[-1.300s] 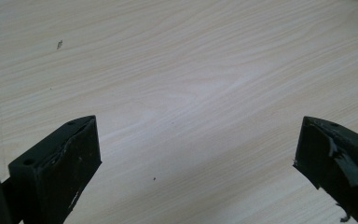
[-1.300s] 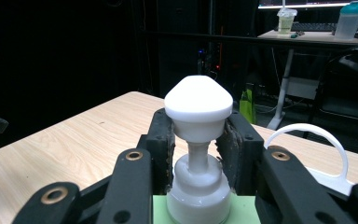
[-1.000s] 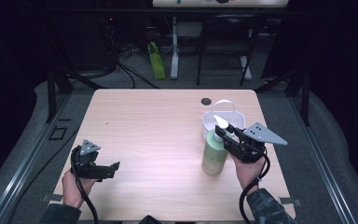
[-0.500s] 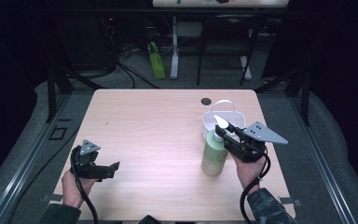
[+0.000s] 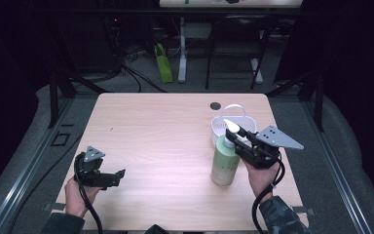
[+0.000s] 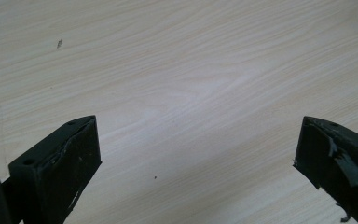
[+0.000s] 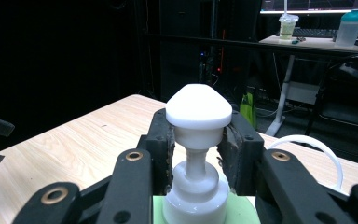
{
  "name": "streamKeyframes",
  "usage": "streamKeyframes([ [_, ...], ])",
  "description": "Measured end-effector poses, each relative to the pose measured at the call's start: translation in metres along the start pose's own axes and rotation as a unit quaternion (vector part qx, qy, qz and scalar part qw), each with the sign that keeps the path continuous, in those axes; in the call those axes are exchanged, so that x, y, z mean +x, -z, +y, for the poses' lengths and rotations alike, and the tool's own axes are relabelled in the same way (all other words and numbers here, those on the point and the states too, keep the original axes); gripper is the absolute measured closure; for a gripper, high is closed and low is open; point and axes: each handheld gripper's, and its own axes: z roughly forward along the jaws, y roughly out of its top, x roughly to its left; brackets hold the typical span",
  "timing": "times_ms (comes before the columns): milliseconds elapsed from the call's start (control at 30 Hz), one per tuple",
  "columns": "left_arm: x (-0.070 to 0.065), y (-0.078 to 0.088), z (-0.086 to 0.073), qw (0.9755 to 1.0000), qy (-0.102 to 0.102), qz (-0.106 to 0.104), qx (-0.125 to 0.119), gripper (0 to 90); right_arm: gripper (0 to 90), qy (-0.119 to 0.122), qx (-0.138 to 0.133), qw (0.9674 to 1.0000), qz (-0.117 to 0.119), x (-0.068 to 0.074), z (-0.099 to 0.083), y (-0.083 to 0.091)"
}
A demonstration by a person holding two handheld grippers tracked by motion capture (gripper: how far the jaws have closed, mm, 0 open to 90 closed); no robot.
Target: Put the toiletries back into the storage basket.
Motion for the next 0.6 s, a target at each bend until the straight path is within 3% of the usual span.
streamKeyframes([
  [600,0.001,-0.001,-0.001,1.0,0.002,-0.001,0.003,0.0,66.4,-0.001,-0.01,0.9999,-0.005,-0.008,0.014,0.006],
])
